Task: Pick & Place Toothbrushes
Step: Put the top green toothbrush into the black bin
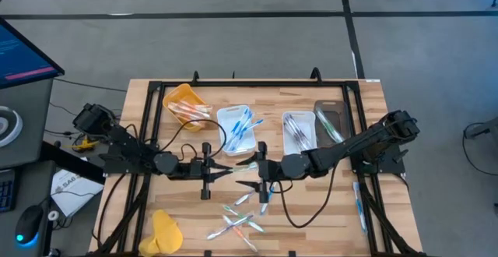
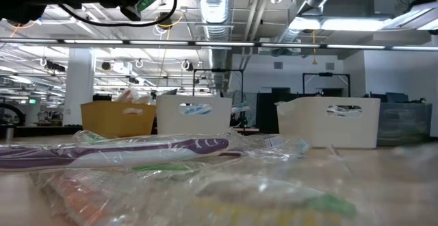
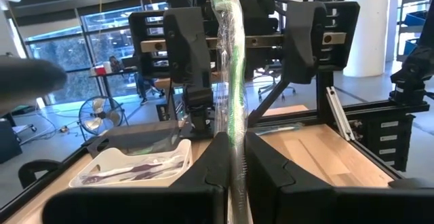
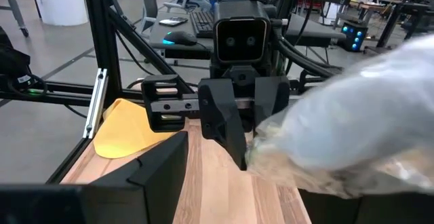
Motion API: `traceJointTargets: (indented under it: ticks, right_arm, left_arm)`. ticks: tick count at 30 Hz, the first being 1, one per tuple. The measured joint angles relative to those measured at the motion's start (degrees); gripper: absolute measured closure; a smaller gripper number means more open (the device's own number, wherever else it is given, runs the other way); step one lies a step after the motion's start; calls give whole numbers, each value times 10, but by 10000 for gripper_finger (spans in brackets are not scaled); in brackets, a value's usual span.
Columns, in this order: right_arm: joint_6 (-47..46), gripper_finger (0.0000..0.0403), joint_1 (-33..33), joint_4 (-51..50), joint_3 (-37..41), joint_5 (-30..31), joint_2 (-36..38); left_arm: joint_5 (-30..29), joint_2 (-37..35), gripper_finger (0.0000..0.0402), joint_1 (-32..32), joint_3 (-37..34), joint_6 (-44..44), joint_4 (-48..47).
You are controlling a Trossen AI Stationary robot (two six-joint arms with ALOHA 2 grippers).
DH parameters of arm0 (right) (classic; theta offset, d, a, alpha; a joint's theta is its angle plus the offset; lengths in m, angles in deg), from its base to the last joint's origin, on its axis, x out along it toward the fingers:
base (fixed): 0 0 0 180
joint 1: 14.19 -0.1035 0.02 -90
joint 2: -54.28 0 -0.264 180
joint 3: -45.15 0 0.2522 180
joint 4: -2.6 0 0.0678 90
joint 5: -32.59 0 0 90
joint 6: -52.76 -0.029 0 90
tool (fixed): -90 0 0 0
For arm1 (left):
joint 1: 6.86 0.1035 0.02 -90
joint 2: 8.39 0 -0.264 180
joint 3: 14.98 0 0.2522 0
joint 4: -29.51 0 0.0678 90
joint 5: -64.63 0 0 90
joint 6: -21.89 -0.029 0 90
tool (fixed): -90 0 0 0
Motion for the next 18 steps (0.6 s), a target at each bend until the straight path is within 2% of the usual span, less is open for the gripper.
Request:
traceJointTargets:
  ticks: [18]
  right_arm:
    - [6, 159, 1, -12, 0, 0, 0]
  left_arm:
    - [0, 0, 386, -1, 0, -1, -6]
